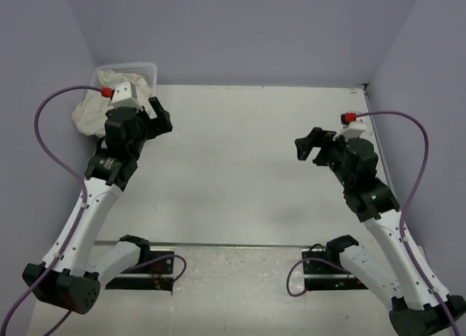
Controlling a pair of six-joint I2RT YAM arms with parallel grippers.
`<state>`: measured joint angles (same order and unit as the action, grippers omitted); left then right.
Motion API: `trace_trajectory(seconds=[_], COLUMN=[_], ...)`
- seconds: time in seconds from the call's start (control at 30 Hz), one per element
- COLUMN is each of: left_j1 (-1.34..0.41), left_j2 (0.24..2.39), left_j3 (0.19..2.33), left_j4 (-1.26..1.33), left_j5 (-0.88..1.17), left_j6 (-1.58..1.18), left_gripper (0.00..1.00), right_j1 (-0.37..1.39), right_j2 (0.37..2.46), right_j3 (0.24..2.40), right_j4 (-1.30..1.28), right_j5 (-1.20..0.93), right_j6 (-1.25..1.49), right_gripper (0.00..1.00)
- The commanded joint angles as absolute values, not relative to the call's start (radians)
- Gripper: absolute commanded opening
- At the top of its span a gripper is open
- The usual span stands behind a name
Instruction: Fold and stack the t-shirts
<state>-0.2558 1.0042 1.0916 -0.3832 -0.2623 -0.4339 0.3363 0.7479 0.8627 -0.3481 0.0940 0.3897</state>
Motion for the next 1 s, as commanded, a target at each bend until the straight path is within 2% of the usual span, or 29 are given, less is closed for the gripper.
trace_trajectory(seconds=[0.0,0.07,0.1,0.17,0.2,0.33,0.43,0.53,0.67,0.9,0.97], left_j1=[-0.249,-0.206,-0.175,-0.115,-0.100,0.022,0.099,0.135,0.158,0.169,0.172], left_j2=[1.025,1.103,1.193,1.297,1.393,1.619,1.782,1.962,2.153,2.315,2.347], left_j3=[1.150,1.198,1.271,1.359,1.434,1.613,1.756,1.926,2.158,2.213,2.250], left_j4=[-0.336,-0.377,-0.426,-0.481,-0.509,-0.567,-0.587,-0.643,-0.698,-0.637,-0.640], left_j5=[-0.273,-0.340,-0.324,-0.311,-0.321,-0.292,-0.252,-0.224,-0.206,-0.146,-0.141], left_j6=[-0.399,-0.429,-0.442,-0.436,-0.422,-0.419,-0.420,-0.408,-0.380,-0.351,-0.342], left_gripper=[1.00,0.90,0.85,0.84,0.87,0.87,0.88,0.84,0.84,0.83,0.79], right_j1=[0.353,0.425,0.458,0.547,0.601,0.692,0.761,0.801,0.801,0.805,0.804], right_j2=[0.813,0.857,0.876,0.937,0.954,1.028,1.052,1.014,0.948,0.877,0.874], right_j3=[0.945,0.973,0.980,1.026,1.040,1.104,1.098,1.037,1.017,0.959,0.951], right_j4=[-0.431,-0.460,-0.469,-0.549,-0.575,-0.707,-0.718,-0.631,-0.585,-0.541,-0.560], right_j5=[0.143,0.216,0.326,0.431,0.481,0.725,0.770,0.749,0.561,0.515,0.523], right_j6=[0.402,0.397,0.393,0.400,0.411,0.497,0.511,0.448,0.440,0.408,0.407], right_gripper=[0.99,0.99,0.99,0.99,0.99,0.99,0.99,0.99,0.99,0.99,0.99])
